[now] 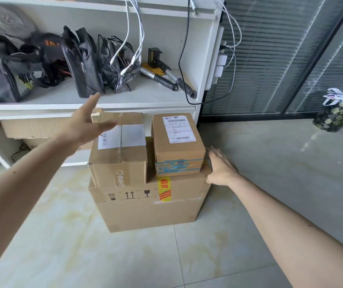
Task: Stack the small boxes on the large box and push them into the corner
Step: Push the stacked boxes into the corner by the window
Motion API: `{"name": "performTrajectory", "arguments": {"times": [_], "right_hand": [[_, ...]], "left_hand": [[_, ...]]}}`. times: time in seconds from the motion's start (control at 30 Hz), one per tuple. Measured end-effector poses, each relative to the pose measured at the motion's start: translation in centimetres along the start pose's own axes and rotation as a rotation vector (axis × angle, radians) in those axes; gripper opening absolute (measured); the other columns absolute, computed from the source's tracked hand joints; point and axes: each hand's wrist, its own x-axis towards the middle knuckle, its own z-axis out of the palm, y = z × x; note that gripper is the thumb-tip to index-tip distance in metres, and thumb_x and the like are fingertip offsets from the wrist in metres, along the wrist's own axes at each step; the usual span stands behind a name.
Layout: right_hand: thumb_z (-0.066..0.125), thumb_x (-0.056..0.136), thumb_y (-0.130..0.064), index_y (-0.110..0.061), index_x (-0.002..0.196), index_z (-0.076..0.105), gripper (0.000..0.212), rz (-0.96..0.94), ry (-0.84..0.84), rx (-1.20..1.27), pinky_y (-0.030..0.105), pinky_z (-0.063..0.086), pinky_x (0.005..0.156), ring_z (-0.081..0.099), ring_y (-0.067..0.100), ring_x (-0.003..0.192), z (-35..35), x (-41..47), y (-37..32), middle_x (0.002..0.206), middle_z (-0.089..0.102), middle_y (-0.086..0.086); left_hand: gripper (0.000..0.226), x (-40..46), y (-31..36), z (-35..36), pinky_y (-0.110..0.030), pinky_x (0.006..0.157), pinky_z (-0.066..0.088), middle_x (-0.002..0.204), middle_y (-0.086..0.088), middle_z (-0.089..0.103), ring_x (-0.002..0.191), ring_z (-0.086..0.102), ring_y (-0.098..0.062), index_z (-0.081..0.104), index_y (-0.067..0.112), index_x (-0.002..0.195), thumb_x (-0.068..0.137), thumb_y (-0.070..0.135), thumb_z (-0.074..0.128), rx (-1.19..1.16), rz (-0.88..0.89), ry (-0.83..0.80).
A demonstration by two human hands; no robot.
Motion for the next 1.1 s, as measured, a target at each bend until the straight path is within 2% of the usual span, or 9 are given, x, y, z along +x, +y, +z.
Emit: {"name": "performTrajectory", "arguments": {"times": [0.1, 0.23, 0.33, 0.43, 0.53, 0.63, 0.83, 1.0, 1.1], "right_hand": [[0.084, 0.054, -0.036, -0.020, 0.150, 0.007, 0.124, -0.015, -0.039, -0.086, 0.048, 0.028, 0.114, 0.006, 0.020, 0.148, 1.7, 0.1, -0.3, 0.161, 0.009, 0.001], [0.081, 0.045, -0.058, -0.021, 0.151, 0.006, 0.135, -0.052, -0.043, -0.150, 0.049, 0.022, 0.116, -0.001, 0.020, 0.148, 3.6, 0.8, 0.0, 0.162, -0.001, 0.002], [0.076, 0.044, -0.066, -0.024, 0.149, 0.019, 0.127, -0.102, -0.009, -0.186, 0.048, 0.026, 0.114, 0.007, 0.020, 0.147, 4.7, 1.0, 0.6, 0.160, 0.008, 0.003], [0.075, 0.048, -0.068, -0.026, 0.145, 0.030, 0.115, -0.153, 0.027, -0.183, 0.047, 0.024, 0.114, 0.017, 0.021, 0.142, 5.4, 1.2, 0.6, 0.154, 0.023, 0.005], [0.072, 0.054, -0.070, -0.025, 0.145, 0.032, 0.109, -0.179, 0.034, -0.207, 0.042, 0.020, 0.115, 0.018, 0.023, 0.142, 6.1, 1.3, 0.4, 0.153, 0.026, 0.006], [0.059, 0.049, -0.080, -0.027, 0.146, 0.028, 0.116, -0.178, 0.029, -0.154, 0.042, 0.027, 0.114, 0.016, 0.023, 0.145, 6.2, 1.4, 0.6, 0.157, 0.021, 0.005], [0.073, 0.063, -0.064, -0.022, 0.149, 0.021, 0.109, -0.210, 0.064, -0.189, 0.038, 0.017, 0.117, 0.013, 0.021, 0.146, 6.3, 1.2, 1.0, 0.158, 0.018, 0.005], [0.073, 0.064, -0.064, -0.019, 0.151, 0.015, 0.113, -0.174, 0.075, -0.187, 0.040, 0.010, 0.120, 0.006, 0.021, 0.147, 6.1, 0.2, 2.2, 0.160, 0.012, 0.006], [0.070, 0.064, -0.067, -0.018, 0.151, 0.013, 0.114, -0.133, 0.086, -0.227, 0.042, 0.003, 0.120, 0.003, 0.022, 0.148, 5.6, -0.8, 4.1, 0.160, 0.012, 0.008]], "left_hand": [[0.079, 0.0, -4.6, -2.4, -0.030, 0.102, 0.027, 0.160, 0.002, 0.019, 0.146, 0.020, -0.017, 0.017, 0.033, 0.152, 0.090, 0.028, 0.066, -0.073, -0.100, 0.000], [0.091, -1.7, -10.6, -3.9, -0.038, 0.117, 0.015, 0.161, 0.006, 0.013, 0.148, 0.012, -0.013, 0.015, 0.030, 0.153, 0.084, -0.003, 0.066, -0.172, -0.204, -0.151], [0.119, -3.7, -13.6, -3.0, -0.034, 0.117, 0.010, 0.160, 0.009, 0.002, 0.148, 0.001, -0.013, 0.002, 0.028, 0.154, 0.069, 0.002, 0.081, 0.107, -0.217, -0.407], [0.143, -4.9, -16.0, -0.3, -0.043, 0.118, -0.001, 0.159, 0.004, -0.022, 0.146, -0.017, -0.017, -0.020, 0.018, 0.151, 0.059, 0.038, 0.089, 0.513, -0.057, -0.506], [0.145, -5.3, -17.5, 2.3, -0.053, 0.117, -0.002, 0.158, 0.001, -0.029, 0.145, -0.025, -0.021, -0.024, 0.024, 0.149, 0.055, 0.057, 0.081, 0.587, 0.037, -0.484], [0.135, -5.0, -18.1, 3.6, -0.056, 0.118, 0.007, 0.160, -0.001, -0.020, 0.147, -0.016, -0.022, -0.011, 0.025, 0.152, 0.054, 0.060, 0.074, 0.547, 0.062, -0.439], [0.115, -4.8, -18.8, 4.8, -0.045, 0.117, 0.023, 0.159, -0.005, -0.011, 0.147, 0.001, -0.030, 0.008, 0.025, 0.153, 0.065, 0.041, 0.080, 0.441, 0.107, -0.355], [0.113, -4.1, -18.2, 6.0, -0.040, 0.117, 0.019, 0.159, -0.013, -0.005, 0.147, 0.002, -0.033, 0.007, 0.023, 0.154, 0.070, 0.035, 0.081, 0.512, 0.166, -0.358], [0.118, -3.5, -16.9, 7.8, -0.038, 0.119, 0.008, 0.159, -0.017, -0.017, 0.147, -0.011, -0.034, -0.004, 0.017, 0.154, 0.073, 0.035, 0.080, 0.621, 0.274, -0.358]]}}
